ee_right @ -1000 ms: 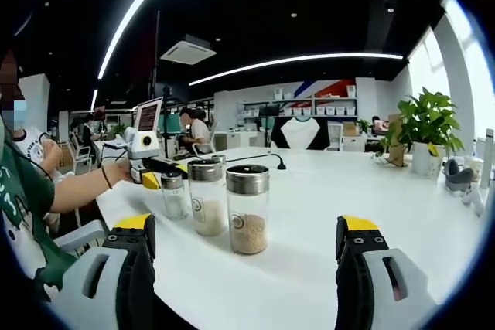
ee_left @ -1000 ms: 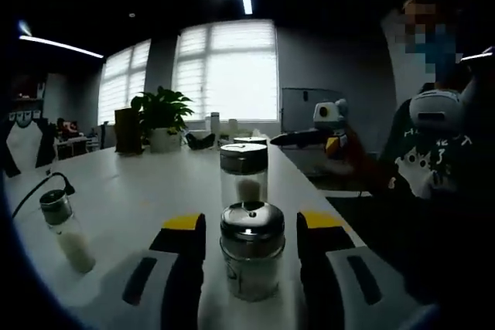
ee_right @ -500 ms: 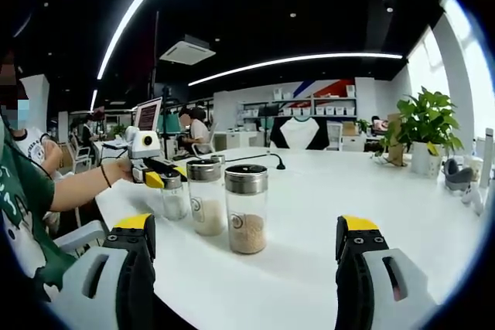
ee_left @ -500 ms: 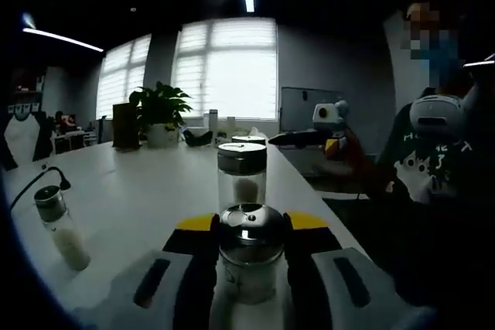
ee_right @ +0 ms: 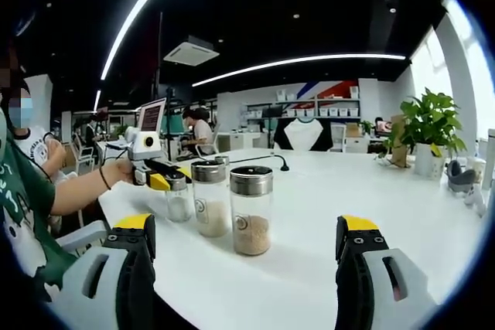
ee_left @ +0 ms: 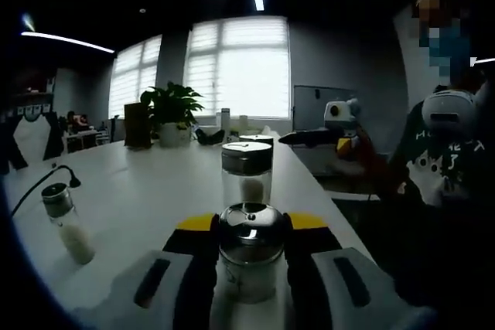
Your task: Rotate the seasoning bottle until the label or dispensing opening points toward the visible target arrow and the bottle remains upright within the marked orientation range
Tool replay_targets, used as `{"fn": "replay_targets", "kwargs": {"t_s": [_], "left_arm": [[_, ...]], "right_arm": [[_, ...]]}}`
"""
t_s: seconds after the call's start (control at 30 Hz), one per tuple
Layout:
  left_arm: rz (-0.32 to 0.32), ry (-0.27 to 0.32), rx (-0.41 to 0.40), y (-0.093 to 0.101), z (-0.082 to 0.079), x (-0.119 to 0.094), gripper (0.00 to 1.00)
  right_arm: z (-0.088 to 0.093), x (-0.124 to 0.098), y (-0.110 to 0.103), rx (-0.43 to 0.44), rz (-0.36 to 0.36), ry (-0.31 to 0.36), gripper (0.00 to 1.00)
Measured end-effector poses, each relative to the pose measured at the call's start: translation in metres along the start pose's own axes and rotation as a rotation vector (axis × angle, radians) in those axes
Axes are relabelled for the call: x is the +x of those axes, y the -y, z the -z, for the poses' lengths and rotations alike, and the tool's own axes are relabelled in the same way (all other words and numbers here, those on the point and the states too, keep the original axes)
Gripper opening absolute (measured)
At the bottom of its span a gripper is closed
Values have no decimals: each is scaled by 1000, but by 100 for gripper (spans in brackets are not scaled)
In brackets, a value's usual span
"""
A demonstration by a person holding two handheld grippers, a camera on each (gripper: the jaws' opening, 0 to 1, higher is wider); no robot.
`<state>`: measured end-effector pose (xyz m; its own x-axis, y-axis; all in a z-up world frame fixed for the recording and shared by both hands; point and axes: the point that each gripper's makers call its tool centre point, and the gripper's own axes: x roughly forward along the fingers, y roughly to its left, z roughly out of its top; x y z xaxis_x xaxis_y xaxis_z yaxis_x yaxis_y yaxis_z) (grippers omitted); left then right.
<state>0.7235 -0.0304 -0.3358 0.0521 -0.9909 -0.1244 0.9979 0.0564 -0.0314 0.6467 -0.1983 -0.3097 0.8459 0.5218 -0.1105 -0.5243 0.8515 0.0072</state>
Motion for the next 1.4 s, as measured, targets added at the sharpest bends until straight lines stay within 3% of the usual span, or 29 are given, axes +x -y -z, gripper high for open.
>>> {"fn": "replay_targets", "kwargs": {"t_s": [0.23, 0.3, 0.4, 0.57, 0.83, 1.23, 1.4], "left_arm": [[-50, 32, 7, 3, -1, -1, 34], [-73, 30, 2, 2, -2, -1, 34], [-98, 24, 1, 4, -1, -1, 34], [-167, 47, -4, 4, -1, -4, 34], [-274, 33, -8, 2, -1, -6, 34], [-492, 67, -12, -6, -1, -10, 34], [-551, 67, -14, -8, -1, -12, 34]], "right_arm": [[-4, -3, 3, -2, 3, 25, 99], [-12, -4, 3, -1, 4, 69, 99], [-13, -3, 1, 1, -2, 68, 99], [-11, -3, 1, 0, 4, 56, 99], [-7, -1, 2, 5, 7, 43, 99], [-7, -4, 8, 15, 25, 51, 99], [-7, -6, 9, 16, 30, 54, 99]]}}
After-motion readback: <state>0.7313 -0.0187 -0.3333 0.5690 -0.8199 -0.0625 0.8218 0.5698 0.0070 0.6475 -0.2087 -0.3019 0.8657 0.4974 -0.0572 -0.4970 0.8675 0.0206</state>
